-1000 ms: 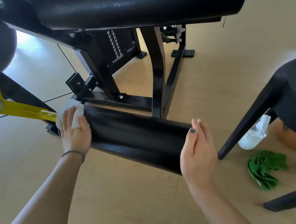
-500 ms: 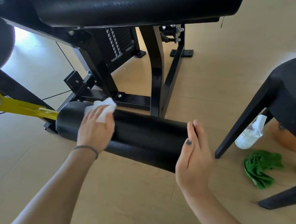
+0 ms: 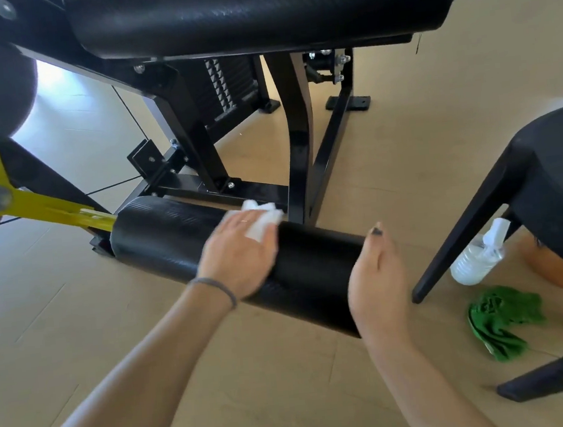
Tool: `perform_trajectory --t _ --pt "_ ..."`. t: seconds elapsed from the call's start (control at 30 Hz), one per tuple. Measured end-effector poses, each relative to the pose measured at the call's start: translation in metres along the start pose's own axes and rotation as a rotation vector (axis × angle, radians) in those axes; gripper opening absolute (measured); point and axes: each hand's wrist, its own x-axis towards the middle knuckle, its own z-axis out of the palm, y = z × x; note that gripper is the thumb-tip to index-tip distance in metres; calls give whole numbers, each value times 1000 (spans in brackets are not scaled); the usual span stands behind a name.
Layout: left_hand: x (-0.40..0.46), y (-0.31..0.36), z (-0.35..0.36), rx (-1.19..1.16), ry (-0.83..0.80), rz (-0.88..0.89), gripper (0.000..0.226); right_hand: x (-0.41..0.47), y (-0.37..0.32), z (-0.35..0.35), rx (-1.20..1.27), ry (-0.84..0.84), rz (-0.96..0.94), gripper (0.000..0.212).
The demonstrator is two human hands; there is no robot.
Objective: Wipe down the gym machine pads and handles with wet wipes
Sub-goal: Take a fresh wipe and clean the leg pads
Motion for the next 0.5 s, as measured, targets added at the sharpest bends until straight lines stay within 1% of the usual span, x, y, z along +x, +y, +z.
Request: perform_trajectory --t 0.03,0.07,0.1,0.13,0.2,0.23,0.27,0.3,0.33,0.4,0.43,0.5 --pt "2 -17 -4 21 20 -85 54 -9 3 2 -32 -6 -37 55" --pt "-1 -21 -6 11 30 -111 57 -16 6 2 -63 11 -81 58" --pt "-5 -12 -8 -13 23 -86 57 -21 11 3 -84 41 -121 60" --pt "-11 7 -11 -58 8 3 52 -26 16 3 -94 65 -167 60" --pt "-24 59 -12 -130 -21 289 39 -36 29 4 -68 71 -307 56" --pt "-31 80 -7 -137 -62 404 39 -41 34 4 -30 49 -362 53" --pt "-33 93 -2 -154 -106 442 41 -44 37 3 16 32 -383 51" --pt "-30 93 -1 -189 -125 433 43 -44 37 1 67 46 -363 50" --pt "-22 83 -2 -222 -111 372 42 -41 32 -2 125 100 -306 49" --pt "-9 39 -1 -167 -47 186 39 -29 15 -7 233 210 -178 48" --pt "-3 12 -4 -81 -23 94 41 -23 6 -9 234 212 -146 49" --pt "2 -36 -11 28 11 -87 51 -11 -6 -8 67 146 -127 47"
